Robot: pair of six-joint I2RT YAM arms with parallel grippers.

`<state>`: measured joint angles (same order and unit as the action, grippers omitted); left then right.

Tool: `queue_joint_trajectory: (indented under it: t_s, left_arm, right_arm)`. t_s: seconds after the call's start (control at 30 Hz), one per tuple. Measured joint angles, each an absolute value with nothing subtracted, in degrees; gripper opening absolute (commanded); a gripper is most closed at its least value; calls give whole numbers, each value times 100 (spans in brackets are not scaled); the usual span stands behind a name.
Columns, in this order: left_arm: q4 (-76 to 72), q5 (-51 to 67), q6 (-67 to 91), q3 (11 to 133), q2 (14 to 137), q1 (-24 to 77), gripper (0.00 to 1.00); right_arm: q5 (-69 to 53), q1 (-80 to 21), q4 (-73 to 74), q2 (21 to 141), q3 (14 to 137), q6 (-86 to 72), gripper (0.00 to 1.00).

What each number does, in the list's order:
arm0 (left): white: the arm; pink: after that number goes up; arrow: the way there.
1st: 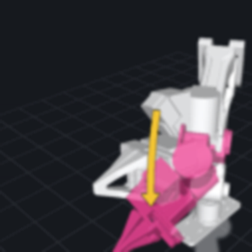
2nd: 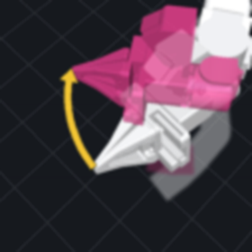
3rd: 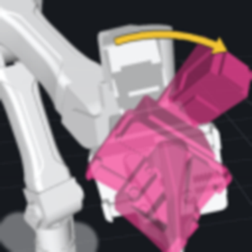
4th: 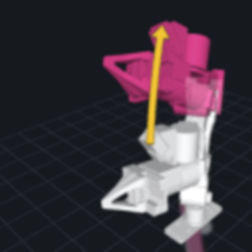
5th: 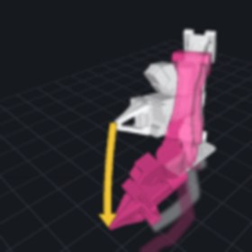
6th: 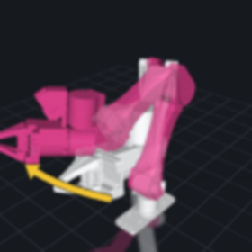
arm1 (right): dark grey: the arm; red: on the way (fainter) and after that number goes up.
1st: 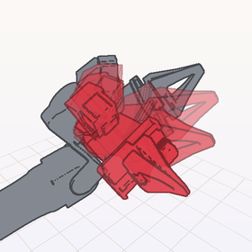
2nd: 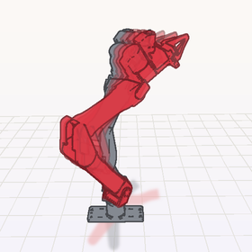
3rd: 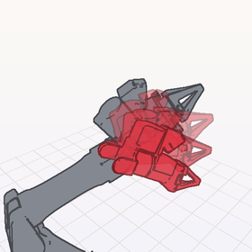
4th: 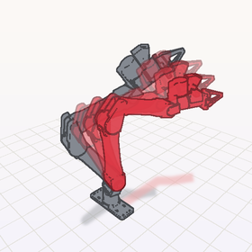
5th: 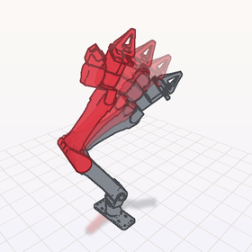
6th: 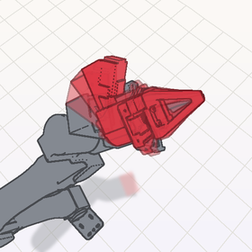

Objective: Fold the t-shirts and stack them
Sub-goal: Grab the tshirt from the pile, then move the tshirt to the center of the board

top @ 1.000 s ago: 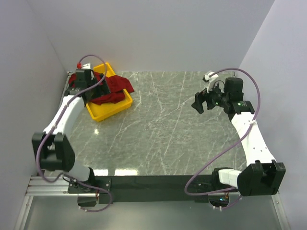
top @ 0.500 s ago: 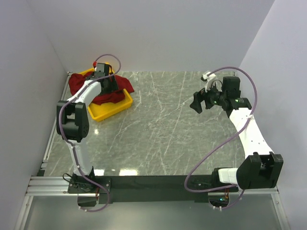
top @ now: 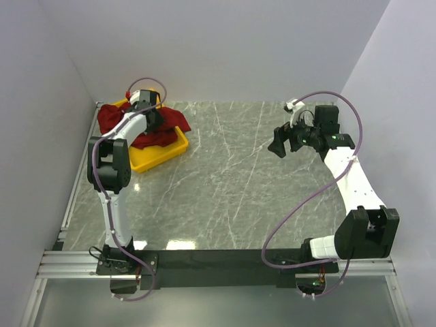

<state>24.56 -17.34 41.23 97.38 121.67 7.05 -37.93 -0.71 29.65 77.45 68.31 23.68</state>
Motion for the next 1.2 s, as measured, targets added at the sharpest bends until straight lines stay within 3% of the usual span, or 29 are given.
queue_joint_trajectory:
  t_s: [0.07,0.17,0.2,0.33,0.6,0.9,1.2]
  left_arm:
    - [2423,-1763,4171,9786,12195,692,47]
    - [2362,-1789,4189,9852,12210,659,29]
    - [2331,-1789,4180,9874,12213,646,17]
    - [2209,-1780,4104,9878,12215,589,0]
    - [1693,-1352,3693,9343,11539,554,0]
    - [790,-279,3542,9142,9203,1114,0]
    - [395,183,3621,10722,8685,2488,1]
  right_arm:
    - [-3828,-71,2967,7773,6834,2370,100]
    - [-3868,-71,2967,7806,6836,2370,100]
    - [-3872,-71,2967,7811,6836,2370,100]
    - [-3900,-71,2969,7815,6840,2373,100]
    - [-3935,-34,2987,7813,6945,2410,99]
    - [-3946,235,3055,7524,6945,2482,99]
    - [-3927,377,2991,6963,6945,2394,99]
